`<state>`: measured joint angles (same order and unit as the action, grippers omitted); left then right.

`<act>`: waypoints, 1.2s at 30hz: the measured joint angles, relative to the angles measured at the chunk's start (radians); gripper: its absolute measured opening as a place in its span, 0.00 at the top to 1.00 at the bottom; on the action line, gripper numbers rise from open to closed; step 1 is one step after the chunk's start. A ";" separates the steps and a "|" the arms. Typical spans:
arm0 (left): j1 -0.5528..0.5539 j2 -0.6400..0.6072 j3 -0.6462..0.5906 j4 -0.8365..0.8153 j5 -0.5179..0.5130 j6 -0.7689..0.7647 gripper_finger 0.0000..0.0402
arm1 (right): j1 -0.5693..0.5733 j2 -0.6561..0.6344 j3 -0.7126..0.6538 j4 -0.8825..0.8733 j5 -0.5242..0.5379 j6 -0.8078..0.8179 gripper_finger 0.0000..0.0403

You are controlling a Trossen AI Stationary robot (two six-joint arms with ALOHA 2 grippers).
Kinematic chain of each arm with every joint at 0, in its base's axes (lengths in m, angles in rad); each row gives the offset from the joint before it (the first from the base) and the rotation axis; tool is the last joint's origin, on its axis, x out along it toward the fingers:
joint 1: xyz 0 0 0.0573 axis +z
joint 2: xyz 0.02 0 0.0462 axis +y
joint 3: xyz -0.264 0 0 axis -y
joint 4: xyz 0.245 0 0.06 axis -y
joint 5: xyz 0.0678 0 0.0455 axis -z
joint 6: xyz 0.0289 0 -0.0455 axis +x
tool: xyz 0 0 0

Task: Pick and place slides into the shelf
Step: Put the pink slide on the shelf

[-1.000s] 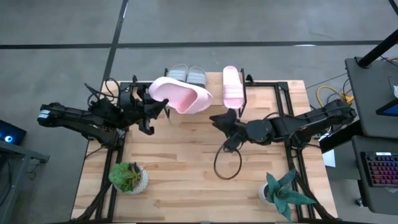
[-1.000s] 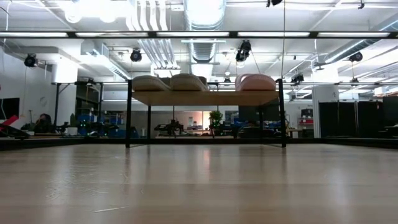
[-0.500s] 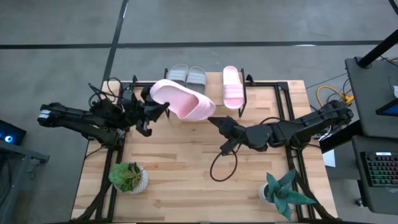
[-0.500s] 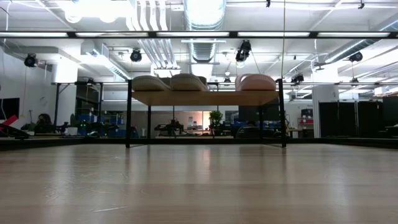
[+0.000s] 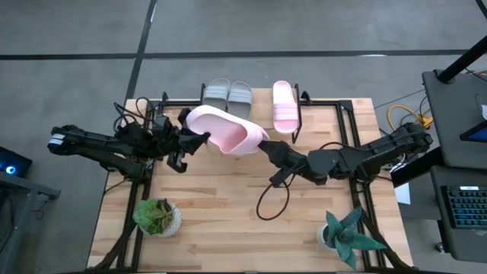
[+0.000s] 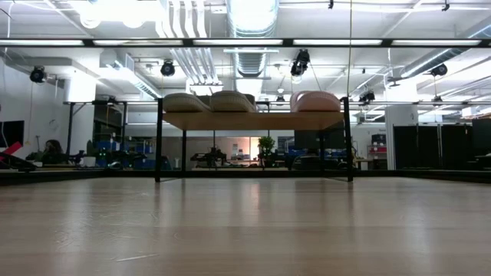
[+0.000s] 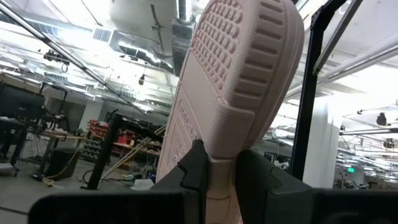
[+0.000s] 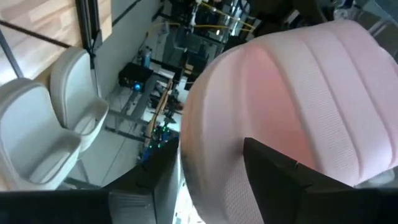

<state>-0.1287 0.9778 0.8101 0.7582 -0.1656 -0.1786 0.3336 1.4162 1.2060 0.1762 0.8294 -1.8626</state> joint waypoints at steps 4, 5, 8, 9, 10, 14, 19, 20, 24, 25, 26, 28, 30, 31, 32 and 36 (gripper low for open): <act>0.006 0.003 0.000 0.000 0.000 0.000 0.92 | 0.000 0.000 0.000 0.001 -0.033 0.004 0.59; 0.007 0.005 0.000 0.002 -0.004 0.000 0.92 | 0.000 0.000 0.000 0.001 -0.034 0.007 0.59; 0.007 0.004 0.000 0.000 -0.013 0.000 0.92 | 0.002 0.000 0.000 0.000 -0.033 0.012 0.62; 0.007 0.004 0.000 0.000 -0.017 0.000 0.92 | 0.003 0.000 0.000 0.001 -0.032 0.015 0.65; 0.007 0.004 0.000 0.001 -0.017 0.001 0.92 | 0.003 0.000 0.000 0.004 -0.024 0.018 0.67; 0.008 0.002 0.000 0.001 -0.021 0.001 0.92 | 0.003 0.000 0.000 0.006 -0.016 0.019 0.82; 0.011 0.002 0.000 -0.001 -0.023 0.004 0.92 | 0.009 0.000 0.000 0.007 -0.015 0.021 0.94; 0.011 0.002 0.000 -0.002 -0.022 0.008 0.92 | 0.009 0.000 0.000 0.007 -0.015 0.021 0.94; 0.011 0.002 -0.001 -0.003 -0.018 0.053 0.87 | 0.009 0.000 0.000 0.013 -0.014 0.045 0.94; 0.011 0.002 -0.001 -0.003 -0.018 0.078 0.83 | 0.009 0.000 0.000 0.014 -0.015 0.063 0.94; 0.011 0.002 -0.002 -0.003 -0.018 0.113 0.78 | 0.010 0.000 0.000 0.014 -0.013 0.078 0.94; 0.011 -0.001 -0.003 -0.008 -0.019 0.197 0.68 | 0.010 -0.001 0.000 0.014 0.004 0.099 0.94; 0.011 -0.010 -0.006 -0.018 -0.026 0.262 0.58 | 0.010 -0.001 0.000 0.019 0.018 0.131 0.94; 0.011 -0.015 -0.008 -0.023 -0.027 0.292 0.54 | 0.011 -0.001 0.000 0.018 0.026 0.147 0.94; 0.011 -0.024 -0.009 -0.026 -0.030 0.321 0.50 | 0.011 -0.002 0.000 0.020 0.032 0.166 0.94; 0.011 -0.093 -0.012 -0.079 -0.077 0.425 0.39 | 0.011 -0.003 0.000 0.023 0.085 0.235 0.94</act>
<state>-0.1179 0.8846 0.7979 0.6793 -0.2427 0.2463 0.3450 1.4132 1.2057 0.1990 0.9147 -1.6273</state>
